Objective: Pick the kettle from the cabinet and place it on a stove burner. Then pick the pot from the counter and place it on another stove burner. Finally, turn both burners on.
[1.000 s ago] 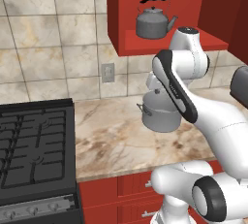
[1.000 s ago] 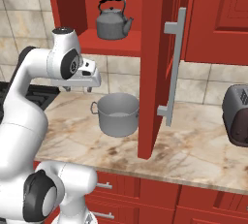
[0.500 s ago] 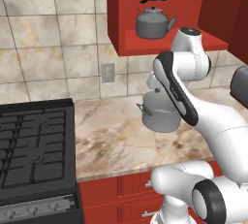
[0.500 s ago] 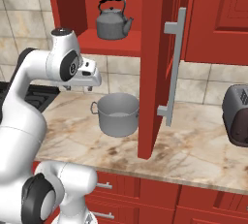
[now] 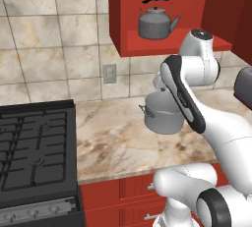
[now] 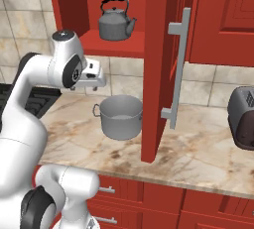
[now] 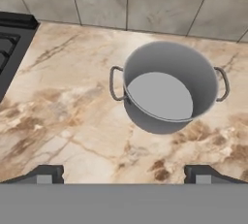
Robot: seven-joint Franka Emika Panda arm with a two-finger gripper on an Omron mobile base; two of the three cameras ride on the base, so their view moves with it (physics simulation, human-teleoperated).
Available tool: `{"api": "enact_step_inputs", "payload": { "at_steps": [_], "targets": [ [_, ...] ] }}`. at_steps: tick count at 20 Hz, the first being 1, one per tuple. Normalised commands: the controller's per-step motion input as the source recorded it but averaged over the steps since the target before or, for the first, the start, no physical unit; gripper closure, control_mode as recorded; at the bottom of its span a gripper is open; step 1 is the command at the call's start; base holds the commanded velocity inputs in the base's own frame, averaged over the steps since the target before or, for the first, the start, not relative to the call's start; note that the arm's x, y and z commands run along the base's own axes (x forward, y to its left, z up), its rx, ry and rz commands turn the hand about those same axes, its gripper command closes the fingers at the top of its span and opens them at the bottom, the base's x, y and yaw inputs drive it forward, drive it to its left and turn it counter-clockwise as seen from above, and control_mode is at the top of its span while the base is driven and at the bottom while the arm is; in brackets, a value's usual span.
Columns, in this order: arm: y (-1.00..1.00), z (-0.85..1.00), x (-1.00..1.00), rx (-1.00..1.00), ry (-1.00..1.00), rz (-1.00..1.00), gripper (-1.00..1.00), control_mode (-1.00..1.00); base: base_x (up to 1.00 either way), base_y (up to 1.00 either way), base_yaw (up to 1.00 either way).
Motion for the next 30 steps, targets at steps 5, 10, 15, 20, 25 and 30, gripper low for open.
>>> {"api": "enact_step_inputs", "payload": {
  "at_steps": [5, 10, 15, 20, 25, 30],
  "targets": [
    [-0.16, 0.11, 0.0, 0.0, -0.14, 0.02, -1.0, -1.0, 0.0, 0.0, 0.0],
    [-0.14, 0.22, 0.0, 0.0, -0.15, 0.02, -1.0, -1.0, 0.0, 0.0, 0.0],
    [-0.12, 0.28, 0.01, 0.0, -0.15, 0.01, -1.0, -1.0, 0.0, 0.0, 0.0],
    [-0.08, 0.32, 0.05, 0.0, -0.15, 0.0, -1.0, -1.0, 0.0, 0.0, 0.0],
    [-0.05, 0.34, 0.06, 0.0, -0.16, 0.0, -1.0, -1.0, 0.0, 0.0, 0.0],
    [-0.02, 0.33, 0.01, 0.0, -0.16, 0.0, -1.0, -1.0, 0.0, 0.0, 0.0]
  ]
}}
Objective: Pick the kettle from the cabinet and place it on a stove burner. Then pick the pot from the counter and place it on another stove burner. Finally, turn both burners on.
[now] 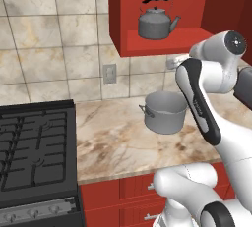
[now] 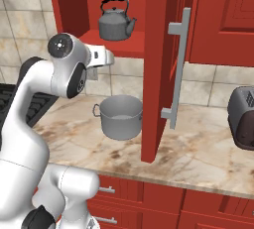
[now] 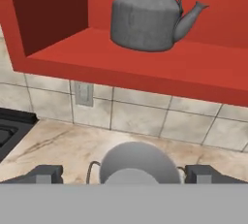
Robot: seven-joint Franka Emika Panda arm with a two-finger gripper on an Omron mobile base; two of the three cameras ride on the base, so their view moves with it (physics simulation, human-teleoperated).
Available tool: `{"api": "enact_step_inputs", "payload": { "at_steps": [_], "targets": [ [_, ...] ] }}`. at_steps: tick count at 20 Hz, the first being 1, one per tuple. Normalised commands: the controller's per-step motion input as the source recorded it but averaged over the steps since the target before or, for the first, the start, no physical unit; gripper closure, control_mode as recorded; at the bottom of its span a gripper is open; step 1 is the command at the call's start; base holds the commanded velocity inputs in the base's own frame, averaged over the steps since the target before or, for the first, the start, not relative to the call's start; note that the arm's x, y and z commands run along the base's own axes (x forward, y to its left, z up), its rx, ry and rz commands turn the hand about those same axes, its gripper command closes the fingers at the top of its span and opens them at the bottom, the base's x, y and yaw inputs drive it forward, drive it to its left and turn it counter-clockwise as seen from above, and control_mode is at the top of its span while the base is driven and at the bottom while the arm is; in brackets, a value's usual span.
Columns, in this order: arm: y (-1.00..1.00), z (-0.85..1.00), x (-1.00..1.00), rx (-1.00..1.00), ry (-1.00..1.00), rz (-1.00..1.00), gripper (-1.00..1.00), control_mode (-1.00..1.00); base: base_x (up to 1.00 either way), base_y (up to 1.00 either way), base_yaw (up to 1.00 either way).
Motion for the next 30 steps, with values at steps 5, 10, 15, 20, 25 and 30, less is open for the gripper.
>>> {"api": "enact_step_inputs", "payload": {
  "at_steps": [5, 10, 15, 20, 25, 30],
  "targets": [
    [0.0, 0.34, 0.0, 0.0, -0.16, 0.0, -1.0, -1.0, 0.0, 0.0, 0.0],
    [-0.01, 0.32, 0.0, 0.0, -0.14, 0.0, -1.0, -1.0, 0.0, 0.0, 0.0],
    [-0.03, 0.31, 0.0, 0.0, -0.11, 0.0, -1.0, -1.0, 0.0, 0.0, 0.0],
    [-0.07, 0.33, 0.0, 0.0, -0.08, 0.0, -1.0, -1.0, 0.0, 0.0, 0.0],
    [-0.05, 0.21, 0.03, 0.0, -0.02, 0.0, -1.0, -1.0, 0.0, 0.0, 0.0],
    [0.0, 0.0, 0.0, 0.0, 0.0, 0.0, -1.0, -1.0, 0.0, 0.0, 0.0]
  ]
}}
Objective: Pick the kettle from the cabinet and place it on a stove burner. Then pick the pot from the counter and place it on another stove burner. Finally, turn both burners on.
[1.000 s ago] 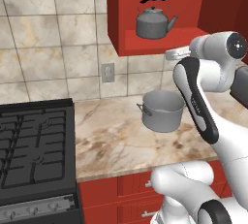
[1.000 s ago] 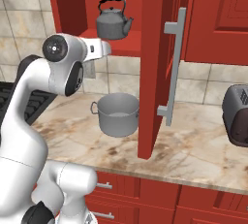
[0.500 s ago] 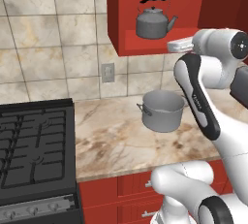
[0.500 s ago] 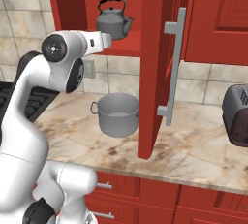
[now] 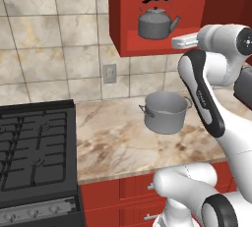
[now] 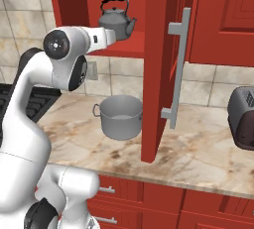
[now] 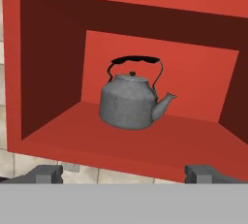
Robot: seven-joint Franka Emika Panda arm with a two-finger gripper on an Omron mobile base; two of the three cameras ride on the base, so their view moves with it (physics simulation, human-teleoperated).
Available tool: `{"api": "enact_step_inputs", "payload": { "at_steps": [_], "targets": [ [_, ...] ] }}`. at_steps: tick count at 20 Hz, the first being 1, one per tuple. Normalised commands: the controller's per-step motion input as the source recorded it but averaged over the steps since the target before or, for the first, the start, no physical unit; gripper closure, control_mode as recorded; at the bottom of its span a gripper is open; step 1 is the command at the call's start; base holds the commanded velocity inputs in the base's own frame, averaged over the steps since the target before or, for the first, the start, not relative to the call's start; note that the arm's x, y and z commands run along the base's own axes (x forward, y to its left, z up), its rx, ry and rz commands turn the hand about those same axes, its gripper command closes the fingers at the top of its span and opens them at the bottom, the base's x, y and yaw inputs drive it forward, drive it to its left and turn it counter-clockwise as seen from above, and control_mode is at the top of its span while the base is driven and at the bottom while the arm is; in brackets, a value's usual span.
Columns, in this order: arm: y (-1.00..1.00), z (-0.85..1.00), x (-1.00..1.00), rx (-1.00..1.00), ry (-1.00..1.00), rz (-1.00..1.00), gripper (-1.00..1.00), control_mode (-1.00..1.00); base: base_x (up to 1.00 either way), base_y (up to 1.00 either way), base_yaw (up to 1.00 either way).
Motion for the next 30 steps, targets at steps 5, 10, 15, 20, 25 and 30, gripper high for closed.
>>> {"api": "enact_step_inputs", "payload": {
  "at_steps": [5, 10, 15, 20, 25, 30],
  "targets": [
    [0.0, 0.0, 0.01, 0.0, 0.0, 0.0, -1.0, -1.0, 0.0, 0.0, 0.0],
    [0.0, 0.0, 0.05, 0.0, 0.0, 0.02, -1.0, -1.0, 0.0, 0.0, 0.0],
    [0.02, 0.02, 0.14, 0.0, 0.0, 0.01, -1.0, -1.0, 0.0, 0.0, 0.0],
    [0.0, 0.12, 0.14, 0.0, 0.0, 0.01, -1.0, -1.0, 0.0, 0.0, 0.0],
    [0.0, 0.14, 0.17, 0.0, 0.0, 0.02, -1.0, -1.0, 0.0, 0.0, 0.0],
    [-0.01, 0.11, 0.24, -0.02, 0.0, 0.0, -1.0, -1.0, 0.0, 0.0, 0.0]
  ]
}}
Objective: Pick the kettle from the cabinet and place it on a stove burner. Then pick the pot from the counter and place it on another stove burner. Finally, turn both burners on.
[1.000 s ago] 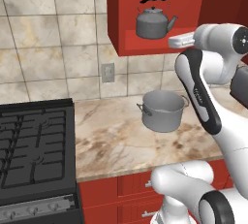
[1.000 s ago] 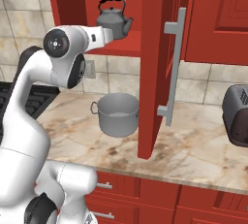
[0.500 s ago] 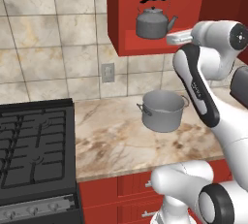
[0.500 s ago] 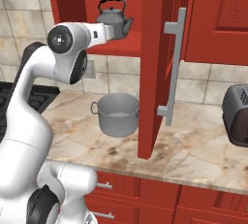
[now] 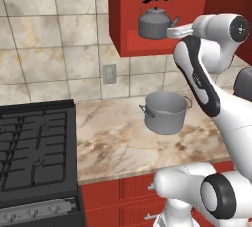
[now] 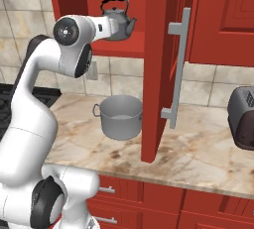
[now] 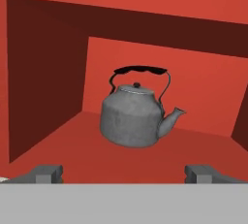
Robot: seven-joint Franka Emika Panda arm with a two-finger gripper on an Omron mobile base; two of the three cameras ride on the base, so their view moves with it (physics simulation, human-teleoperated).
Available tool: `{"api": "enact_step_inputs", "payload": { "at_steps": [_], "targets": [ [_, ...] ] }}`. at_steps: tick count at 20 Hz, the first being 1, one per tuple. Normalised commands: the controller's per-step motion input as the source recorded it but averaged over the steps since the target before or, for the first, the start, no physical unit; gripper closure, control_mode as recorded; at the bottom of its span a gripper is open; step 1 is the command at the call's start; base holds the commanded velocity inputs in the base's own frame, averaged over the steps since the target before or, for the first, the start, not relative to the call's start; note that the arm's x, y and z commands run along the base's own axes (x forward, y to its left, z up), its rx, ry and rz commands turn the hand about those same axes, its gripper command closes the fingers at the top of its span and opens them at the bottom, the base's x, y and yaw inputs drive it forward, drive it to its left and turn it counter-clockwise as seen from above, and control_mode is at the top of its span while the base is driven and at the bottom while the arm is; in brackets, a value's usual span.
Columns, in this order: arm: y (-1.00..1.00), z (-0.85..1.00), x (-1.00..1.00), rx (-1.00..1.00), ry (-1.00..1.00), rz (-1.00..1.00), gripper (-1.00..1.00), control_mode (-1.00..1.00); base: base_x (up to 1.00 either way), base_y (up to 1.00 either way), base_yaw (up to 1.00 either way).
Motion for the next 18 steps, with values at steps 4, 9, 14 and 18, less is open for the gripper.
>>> {"api": "enact_step_inputs", "payload": {
  "at_steps": [4, 9, 14, 18],
  "targets": [
    [-0.18, 0.09, 0.37, -0.03, 0.0, 0.03, -1.0, -1.0, 0.0, 0.0, 0.0],
    [-0.05, 0.1, 0.32, 0.0, -0.03, 0.03, -1.0, -1.0, 0.0, 0.0, 0.0],
    [-0.02, 0.04, 0.21, 0.0, -0.09, 0.01, -1.0, -1.0, 0.0, 0.0, 0.0],
    [-0.15, 0.0, 0.11, 0.0, -0.08, 0.06, -1.0, -1.0, 0.0, 0.0, 0.0]
  ]
}}
